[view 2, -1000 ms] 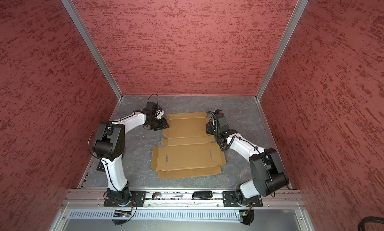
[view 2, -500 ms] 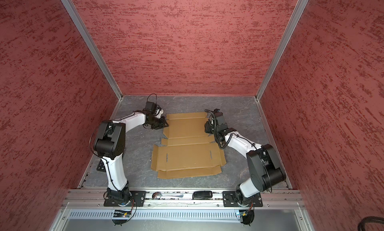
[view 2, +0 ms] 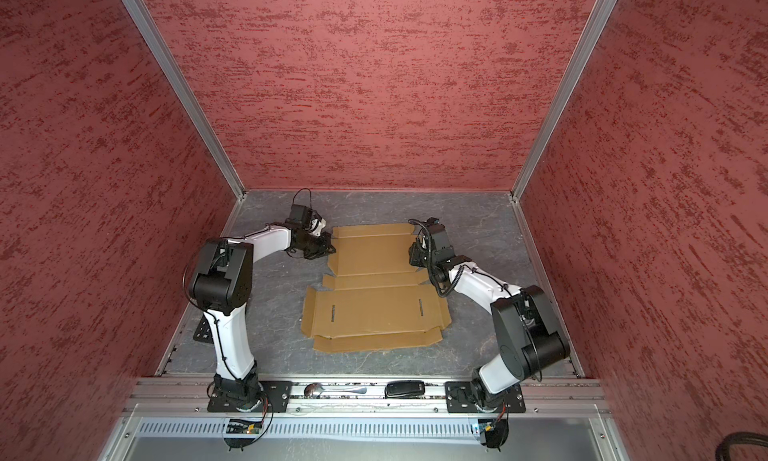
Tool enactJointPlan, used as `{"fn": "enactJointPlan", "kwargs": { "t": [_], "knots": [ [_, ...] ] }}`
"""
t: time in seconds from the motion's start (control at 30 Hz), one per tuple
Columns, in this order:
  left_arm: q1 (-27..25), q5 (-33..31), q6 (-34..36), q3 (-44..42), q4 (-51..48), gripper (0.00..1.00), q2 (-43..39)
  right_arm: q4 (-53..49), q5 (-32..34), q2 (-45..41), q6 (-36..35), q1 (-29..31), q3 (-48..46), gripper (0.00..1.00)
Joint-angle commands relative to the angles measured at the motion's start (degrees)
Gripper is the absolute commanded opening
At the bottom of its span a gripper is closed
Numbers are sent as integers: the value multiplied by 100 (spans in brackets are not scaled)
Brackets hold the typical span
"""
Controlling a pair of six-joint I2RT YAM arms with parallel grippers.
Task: Fold the paper box
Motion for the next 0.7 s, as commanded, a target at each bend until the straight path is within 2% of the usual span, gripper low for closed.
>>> {"fn": "enactJointPlan", "kwargs": {
  "t": [0.0, 0.17, 0.33, 0.67],
  "knots": [
    [18, -63, -73, -129, 136, 0, 63, 151, -15, 11, 24, 41, 172, 44],
    [33, -32, -449, -295, 528, 0, -63, 151, 12, -44, 15, 40, 196, 44],
    [-1, -266, -1141, -609, 1227, 0, -319, -77, 149, -27, -3, 36, 400, 45],
    [-373, -1565, -3051, -1351, 2708, 0, -597, -609, 560, 55, 193, -86, 846, 48]
  ]
}}
